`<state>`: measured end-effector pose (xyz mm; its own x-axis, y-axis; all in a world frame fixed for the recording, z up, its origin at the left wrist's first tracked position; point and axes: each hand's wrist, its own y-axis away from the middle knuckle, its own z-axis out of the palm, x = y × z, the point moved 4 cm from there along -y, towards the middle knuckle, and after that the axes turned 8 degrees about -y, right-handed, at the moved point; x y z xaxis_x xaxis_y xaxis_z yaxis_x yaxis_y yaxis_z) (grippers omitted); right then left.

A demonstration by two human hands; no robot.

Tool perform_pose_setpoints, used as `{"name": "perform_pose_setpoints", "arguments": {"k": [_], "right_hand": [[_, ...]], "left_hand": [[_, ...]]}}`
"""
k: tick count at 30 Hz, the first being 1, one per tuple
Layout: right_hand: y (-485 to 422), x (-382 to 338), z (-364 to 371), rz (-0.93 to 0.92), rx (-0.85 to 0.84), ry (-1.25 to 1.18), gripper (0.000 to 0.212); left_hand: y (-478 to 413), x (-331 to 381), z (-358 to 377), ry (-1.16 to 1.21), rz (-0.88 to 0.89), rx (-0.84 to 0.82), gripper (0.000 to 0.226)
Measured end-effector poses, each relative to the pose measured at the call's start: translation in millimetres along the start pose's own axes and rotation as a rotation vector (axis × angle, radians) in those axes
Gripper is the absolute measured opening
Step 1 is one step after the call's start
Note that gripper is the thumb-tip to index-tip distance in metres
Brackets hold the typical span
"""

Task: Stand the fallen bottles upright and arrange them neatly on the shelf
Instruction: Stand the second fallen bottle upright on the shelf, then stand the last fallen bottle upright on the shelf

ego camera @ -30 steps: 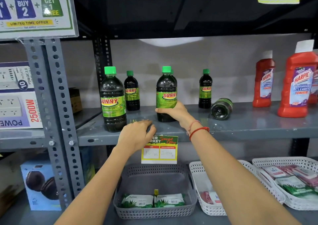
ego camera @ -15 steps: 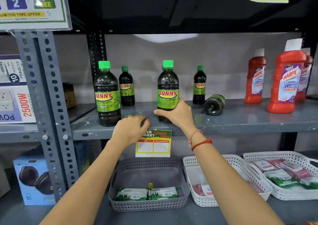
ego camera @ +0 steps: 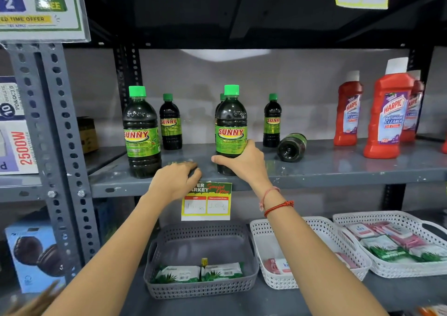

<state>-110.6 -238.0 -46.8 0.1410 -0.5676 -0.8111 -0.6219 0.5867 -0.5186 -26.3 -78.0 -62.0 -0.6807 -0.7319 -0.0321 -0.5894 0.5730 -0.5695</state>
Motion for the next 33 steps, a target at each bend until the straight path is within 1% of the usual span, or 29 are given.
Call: {"name": "perform_pose_setpoints", "arguments": {"k": [3, 6, 9, 10, 11, 12, 13, 14, 15, 16, 17, 18, 19, 20, 21, 23, 24, 26, 27, 28, 29, 31, 32, 33], "right_hand": [[-2.5, 1.0, -0.6, 0.017, -0.018, -0.014, 0.081], [-4.2, 2.3, -1.1, 0.052, -0.076, -0.037, 0.084], [-4.2, 2.5, -7.8, 0.082, -0.214, -0.116, 0.096], [-6.2, 2.7, -15.7, 0.088, -0.225, -0.173, 0.1], [-10.8, 3.4, -27.2, 0.088, -0.184, -0.234, 0.101], [-18.7, 5.7, -42.7, 0.07, -0.088, -0.292, 0.096], [-28.7, 9.1, -60.7, 0.037, 0.045, -0.321, 0.086], [-40.4, 13.2, -78.9, 0.01, 0.181, -0.272, 0.075], [-53.5, 19.6, -95.6, 0.018, 0.292, -0.155, 0.069], [-66.6, 28.6, -108.2, 0.074, 0.352, 0.001, 0.071], [-78.7, 39.4, -117.1, 0.164, 0.355, 0.148, 0.075], [-87.7, 50.8, -122.9, 0.274, 0.318, 0.249, 0.081], [-96.8, 62.6, -125.7, 0.374, 0.257, 0.299, 0.084], [-103.4, 71.3, -126.5, 0.45, 0.185, 0.283, 0.084], [-108.0, 77.2, -124.9, 0.5, 0.117, 0.193, 0.081], [-117.9, 85.2, -118.1, 0.558, 0.037, -0.036, 0.072], [-122.5, 86.7, -114.9, 0.581, 0.004, -0.092, 0.062], [-128.7, 88.0, -111.3, 0.605, -0.035, -0.127, 0.042], [-129.2, 89.9, -108.9, 0.624, -0.036, -0.154, 0.038], [-128.5, 91.0, -106.5, 0.637, -0.032, -0.198, 0.039], [-130.0, 92.9, -104.9, 0.619, -0.007, -0.233, 0.046], [-136.7, 92.9, -104.9, 0.51, 0.091, -0.239, 0.067], [-140.2, 90.2, -105.9, 0.45, 0.139, -0.246, 0.074], [-143.0, 85.0, -106.4, 0.392, 0.168, -0.258, 0.075]], "left_hand": [[-7.8, 1.3, 3.5, 0.018, -0.034, -0.108, 0.048], [-16.4, 8.6, 7.0, 0.07, -0.035, -0.202, 0.048], [-27.3, 11.5, 10.5, 0.143, -0.052, -0.282, 0.041], [-30.9, 10.9, 11.3, 0.172, -0.063, -0.306, 0.04], [-34.1, 9.5, 12.1, 0.193, -0.075, -0.326, 0.041], [-37.1, 8.9, 12.9, 0.202, -0.085, -0.338, 0.042], [-39.9, 9.4, 13.7, 0.201, -0.09, -0.344, 0.043], [-41.8, 10.3, 14.2, 0.195, -0.092, -0.346, 0.043], [-42.9, 11.8, 14.8, 0.187, -0.094, -0.347, 0.043], [-43.2, 13.3, 15.1, 0.178, -0.097, -0.348, 0.042], [-43.2, 14.8, 16.1, 0.172, -0.1, -0.345, 0.042], [-42.4, 15.5, 16.9, 0.169, -0.104, -0.337, 0.041], [-42.4, 15.5, 17.5, 0.169, -0.107, -0.326, 0.041], [-41.8, 15.1, 18.0, 0.173, -0.108, -0.316, 0.04], [-41.0, 14.8, 18.2, 0.177, -0.105, -0.31, 0.04], [-41.1, 13.8, 18.7, 0.176, -0.103, -0.302, 0.039], [-42.0, 13.3, 18.6, 0.174, -0.107, -0.295, 0.039], [-42.7, 13.1, 17.7, 0.176, -0.109, -0.281, 0.038], [-42.2, 12.6, 17.7, 0.178, -0.111, -0.279, 0.038], [-41.3, 12.2, 18.3, 0.18, -0.113, -0.278, 0.038], [-41.0, 11.5, 18.7, 0.182, -0.113, -0.276, 0.038], [-40.6, 10.4, 19.6, 0.185, -0.113, -0.275, 0.037], [-41.1, 10.0, 19.5, 0.189, -0.113, -0.275, 0.037], [-42.0, 9.8, 19.0, 0.195, -0.113, -0.273, 0.037]]}}
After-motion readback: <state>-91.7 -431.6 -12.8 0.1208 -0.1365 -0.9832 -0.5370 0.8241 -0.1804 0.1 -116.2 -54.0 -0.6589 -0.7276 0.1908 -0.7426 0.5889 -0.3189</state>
